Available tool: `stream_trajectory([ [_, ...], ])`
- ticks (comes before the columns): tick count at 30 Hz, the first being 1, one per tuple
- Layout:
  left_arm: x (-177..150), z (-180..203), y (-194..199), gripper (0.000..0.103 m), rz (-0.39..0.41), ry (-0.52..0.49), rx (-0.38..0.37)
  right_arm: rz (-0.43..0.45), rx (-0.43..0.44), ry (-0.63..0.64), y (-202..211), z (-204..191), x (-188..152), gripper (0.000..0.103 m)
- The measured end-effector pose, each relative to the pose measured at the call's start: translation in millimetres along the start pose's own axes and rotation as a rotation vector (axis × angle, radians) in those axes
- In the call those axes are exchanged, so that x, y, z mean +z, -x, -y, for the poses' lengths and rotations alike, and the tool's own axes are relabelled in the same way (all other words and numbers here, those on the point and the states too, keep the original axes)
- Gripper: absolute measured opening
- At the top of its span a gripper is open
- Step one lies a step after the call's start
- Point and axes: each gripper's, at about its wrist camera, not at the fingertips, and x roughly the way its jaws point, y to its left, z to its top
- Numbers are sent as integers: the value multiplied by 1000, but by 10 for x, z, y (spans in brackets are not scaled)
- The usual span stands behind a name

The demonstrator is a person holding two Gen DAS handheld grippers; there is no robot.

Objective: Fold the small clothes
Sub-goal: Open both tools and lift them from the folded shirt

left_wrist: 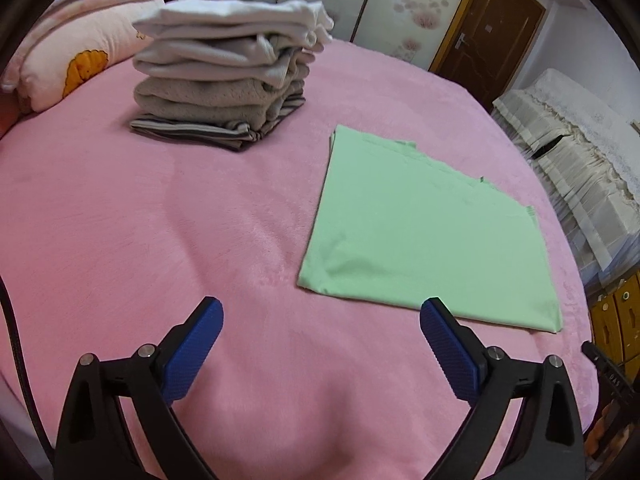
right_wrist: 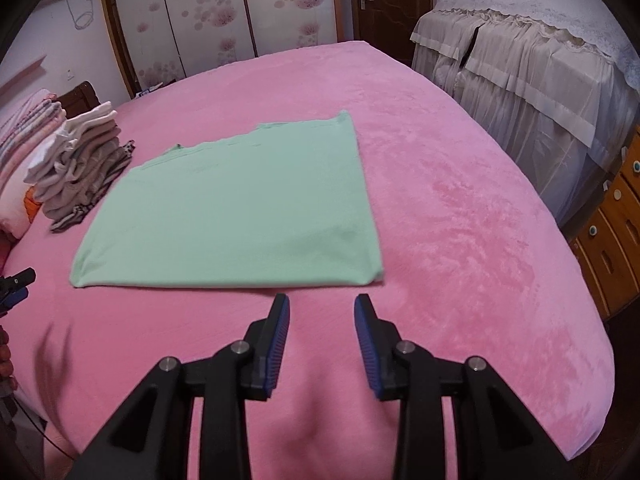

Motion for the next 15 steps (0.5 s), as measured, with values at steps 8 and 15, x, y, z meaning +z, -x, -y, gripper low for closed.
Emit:
stream_trajectory([
  [8,-130,95,243,99,8,72,-55,-2,59,11,150,-331,-192,34],
  [15,-223,197,70,99,-52,115,-137,20,71,54,127,-611,-203,34],
])
